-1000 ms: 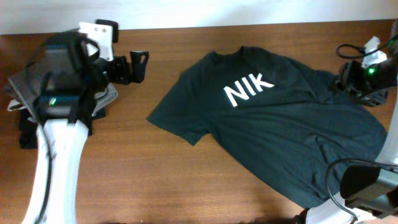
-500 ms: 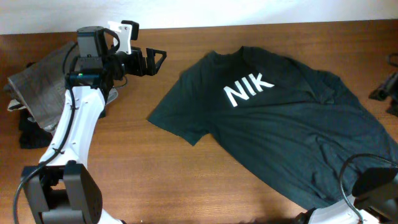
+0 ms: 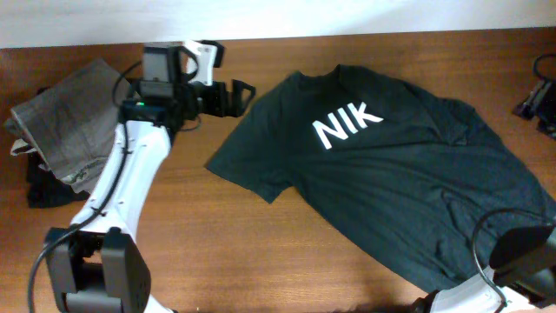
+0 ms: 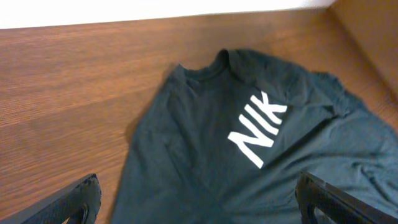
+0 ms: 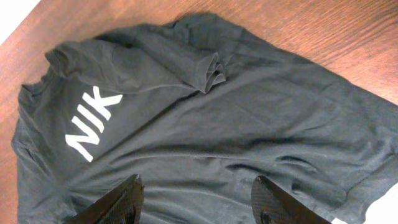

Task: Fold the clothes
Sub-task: 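Move the left gripper to the shirt's left shoulder and grasp, then reach the right gripper to the shirt's right shoulder and grasp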

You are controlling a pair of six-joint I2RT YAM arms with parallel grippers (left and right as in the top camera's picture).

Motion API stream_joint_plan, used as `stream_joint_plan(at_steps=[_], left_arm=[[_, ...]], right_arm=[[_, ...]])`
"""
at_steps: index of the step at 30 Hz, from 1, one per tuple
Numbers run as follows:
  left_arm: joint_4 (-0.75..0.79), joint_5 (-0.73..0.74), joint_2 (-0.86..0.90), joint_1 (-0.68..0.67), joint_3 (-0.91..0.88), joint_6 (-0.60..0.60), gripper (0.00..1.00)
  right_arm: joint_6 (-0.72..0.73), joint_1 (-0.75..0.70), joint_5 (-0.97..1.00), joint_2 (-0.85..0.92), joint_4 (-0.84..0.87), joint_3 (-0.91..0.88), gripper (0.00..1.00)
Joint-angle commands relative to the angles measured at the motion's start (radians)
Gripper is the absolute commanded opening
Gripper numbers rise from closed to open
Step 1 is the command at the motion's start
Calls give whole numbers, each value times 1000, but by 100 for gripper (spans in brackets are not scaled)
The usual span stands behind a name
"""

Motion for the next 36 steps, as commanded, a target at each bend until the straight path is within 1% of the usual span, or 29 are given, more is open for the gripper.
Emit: stream_joint_plan(at_steps=[1, 4, 7, 9, 13, 15, 17, 18, 20, 21, 25, 26, 28, 30, 31, 32, 33, 34, 36], left_arm=[[-8, -121, 1, -71, 11, -6, 99], [-36, -181, 1, -124, 11, -6, 99], [-56, -185, 1, -154, 11, -6, 99], [-76, -218, 2, -168, 11, -6, 100], [-108, -316, 22, -179, 11, -2, 99], [-106, -326, 43, -179, 11, 4, 99], [-95, -335, 71, -178, 11, 38, 99], [-89, -343, 91, -178, 11, 52, 97], [-79, -356, 132, -178, 11, 59, 89], [-73, -356, 151, -178, 11, 59, 81], [-19, -357, 227, -179, 11, 109, 68], [3, -366, 245, -179, 11, 112, 63], [52, -366, 273, -179, 11, 112, 47], [100, -366, 296, -179, 11, 112, 24], [118, -367, 307, -179, 11, 112, 16], [138, -366, 317, -179, 11, 112, 10], [156, -367, 328, -179, 11, 112, 6], [175, -367, 341, -179, 11, 112, 5], [210, -366, 369, -179, 11, 112, 4]], right_arm=[[7, 31, -10, 35, 0, 1, 60], [7, 61, -9, 44, -5, 1, 60], [7, 85, -9, 44, -5, 1, 60], [6, 95, -8, 44, -9, 1, 60], [6, 114, -2, 44, -9, -9, 60], [6, 125, -2, 44, -8, -18, 60], [6, 135, -2, 44, 0, -33, 60], [6, 140, -2, 44, 7, -44, 59], [6, 147, -2, 44, 20, -66, 59], [5, 151, -2, 44, 26, -77, 59], [-13, 156, -2, 44, 54, -110, 59], [-13, 156, -2, 44, 65, -115, 59], [-13, 157, -2, 44, 90, -126, 59], [-13, 157, -2, 44, 110, -135, 59], [-13, 157, -2, 44, 119, -139, 59], [-13, 157, -2, 44, 127, -143, 59], [-13, 157, -2, 44, 135, -147, 59], [-13, 157, -2, 44, 143, -152, 55], [-13, 158, -2, 44, 158, -161, 52]])
